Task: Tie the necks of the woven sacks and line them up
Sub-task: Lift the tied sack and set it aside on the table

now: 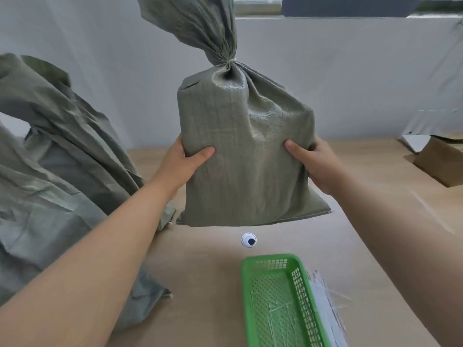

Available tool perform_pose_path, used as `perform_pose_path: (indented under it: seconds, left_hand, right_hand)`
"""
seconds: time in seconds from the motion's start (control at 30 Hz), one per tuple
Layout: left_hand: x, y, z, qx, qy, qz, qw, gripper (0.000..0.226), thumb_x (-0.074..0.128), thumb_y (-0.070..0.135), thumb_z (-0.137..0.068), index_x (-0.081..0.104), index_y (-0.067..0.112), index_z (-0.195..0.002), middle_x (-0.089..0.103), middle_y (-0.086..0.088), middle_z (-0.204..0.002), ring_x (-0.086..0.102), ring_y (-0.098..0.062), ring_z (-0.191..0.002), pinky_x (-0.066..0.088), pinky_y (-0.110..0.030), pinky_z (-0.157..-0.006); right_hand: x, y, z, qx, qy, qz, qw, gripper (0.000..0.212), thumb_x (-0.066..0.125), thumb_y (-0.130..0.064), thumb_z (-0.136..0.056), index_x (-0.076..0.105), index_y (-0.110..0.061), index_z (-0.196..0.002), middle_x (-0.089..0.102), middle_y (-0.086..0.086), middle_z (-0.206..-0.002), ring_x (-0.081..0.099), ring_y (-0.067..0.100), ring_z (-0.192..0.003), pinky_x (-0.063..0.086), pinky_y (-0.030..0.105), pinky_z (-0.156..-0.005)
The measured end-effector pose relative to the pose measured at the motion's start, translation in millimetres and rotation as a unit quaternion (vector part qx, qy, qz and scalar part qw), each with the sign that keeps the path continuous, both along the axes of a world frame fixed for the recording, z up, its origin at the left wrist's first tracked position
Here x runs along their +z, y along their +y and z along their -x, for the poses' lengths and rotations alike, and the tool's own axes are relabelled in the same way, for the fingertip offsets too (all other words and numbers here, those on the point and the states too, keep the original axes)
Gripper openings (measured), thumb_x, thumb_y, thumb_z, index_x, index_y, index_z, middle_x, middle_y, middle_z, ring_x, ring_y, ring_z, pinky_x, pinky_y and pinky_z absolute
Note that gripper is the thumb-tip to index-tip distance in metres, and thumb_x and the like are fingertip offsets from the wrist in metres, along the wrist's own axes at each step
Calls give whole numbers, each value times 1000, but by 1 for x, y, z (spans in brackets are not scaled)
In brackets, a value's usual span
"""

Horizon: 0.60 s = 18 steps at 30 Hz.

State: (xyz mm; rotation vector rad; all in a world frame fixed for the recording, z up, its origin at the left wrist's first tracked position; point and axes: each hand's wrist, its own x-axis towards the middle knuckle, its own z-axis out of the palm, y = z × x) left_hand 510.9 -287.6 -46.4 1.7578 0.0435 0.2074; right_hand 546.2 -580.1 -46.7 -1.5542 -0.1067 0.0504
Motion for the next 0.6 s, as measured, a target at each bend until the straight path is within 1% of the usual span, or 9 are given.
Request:
perform_pose_path:
  seconds: [0.07, 0.2, 0.3, 0.37, 0.43, 0.5, 0.6]
  left_hand:
    - [-16, 0, -22, 8, 2, -4, 1000, 42, 71, 26, -90, 52, 31, -127, 65, 21, -112, 64, 13, -90, 53, -14, -73]
    - [-47, 0, -62, 15, 8, -16, 1000, 52, 70, 26, -91, 49, 27, -139, 64, 12, -122, 61, -3, -109, 55, -33, -91]
    - [-68, 0, -87, 15, 9, -26, 999, 59, 72, 30, -89, 46, 30, -142, 64, 12, -127, 61, -9, -115, 52, -41, -99]
    - [-82, -1, -100, 14, 13, -32, 999, 61, 71, 28, -89, 43, 32, -143, 64, 12, -127, 61, -10, -116, 51, -43, -101]
    - [-94, -3, -109, 15, 13, -37, 999, 60, 70, 24, -91, 43, 31, -144, 65, 13, -126, 62, -11, -115, 51, -44, -102]
    - [-103, -4, -115, 19, 13, -46, 999, 60, 70, 24, -90, 44, 30, -144, 65, 15, -124, 62, -9, -114, 50, -45, -103]
    - [-116, -4, -121, 26, 17, -48, 998, 69, 72, 39, -79, 44, 31, -143, 66, 13, -125, 62, -10, -116, 49, -46, -104]
  right_hand:
    - [-15, 2, -24, 1, 4, 2, 1000, 35, 70, -19, -92, 61, -15, -126, 71, 4, -120, 70, 17, -109, 57, 32, -90]
    - [-43, 4, -65, -2, 11, -1, 1000, 27, 70, -14, -92, 63, -22, -117, 72, -1, -114, 71, 13, -102, 57, 27, -82]
    - [-65, 4, -90, -5, 13, 0, 1000, 33, 69, -11, -92, 61, -21, -121, 72, -3, -114, 72, 8, -98, 57, 21, -76]
    - [-79, 2, -103, -5, 11, 1, 1000, 36, 69, -8, -91, 60, -23, -123, 72, -4, -115, 71, 7, -99, 57, 19, -76]
    - [-91, 0, -114, -1, 8, -1, 1000, 38, 68, -6, -92, 58, -23, -125, 71, -3, -118, 70, 9, -103, 57, 21, -79]
    - [-102, -1, -122, 4, 5, -2, 1000, 41, 66, -5, -92, 56, -22, -128, 70, -2, -121, 69, 10, -107, 57, 24, -84]
    - [-116, 0, -131, 0, 6, 4, 1000, 41, 66, -5, -92, 56, -26, -126, 70, -5, -119, 69, 7, -106, 56, 24, -85]
